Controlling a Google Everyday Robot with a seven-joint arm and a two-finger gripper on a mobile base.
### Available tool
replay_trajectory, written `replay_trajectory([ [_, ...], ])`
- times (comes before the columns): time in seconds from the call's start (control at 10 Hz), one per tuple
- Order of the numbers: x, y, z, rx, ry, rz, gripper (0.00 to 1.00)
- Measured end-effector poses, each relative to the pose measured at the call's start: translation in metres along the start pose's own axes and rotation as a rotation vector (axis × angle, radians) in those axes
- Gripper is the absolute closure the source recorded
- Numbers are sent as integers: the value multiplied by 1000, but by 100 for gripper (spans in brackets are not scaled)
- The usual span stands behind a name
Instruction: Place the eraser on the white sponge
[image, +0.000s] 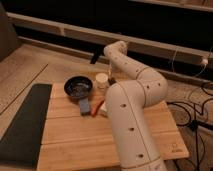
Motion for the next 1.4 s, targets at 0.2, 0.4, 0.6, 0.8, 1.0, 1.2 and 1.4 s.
replay_trajectory([
  [0.2,1,9,7,-21,19,-11,35],
  [0.4,3,26,12,-56,38,-40,35],
  [0.6,10,31,20,-64,69,-58,35],
  [0.8,15,32,27,-59,96,-69,35],
  [1.0,20,33,32,-49,120,-79,35],
  [1.2,25,35,37,-44,142,-81,35],
  [1.4,30,35,41,-35,166,-81,38],
])
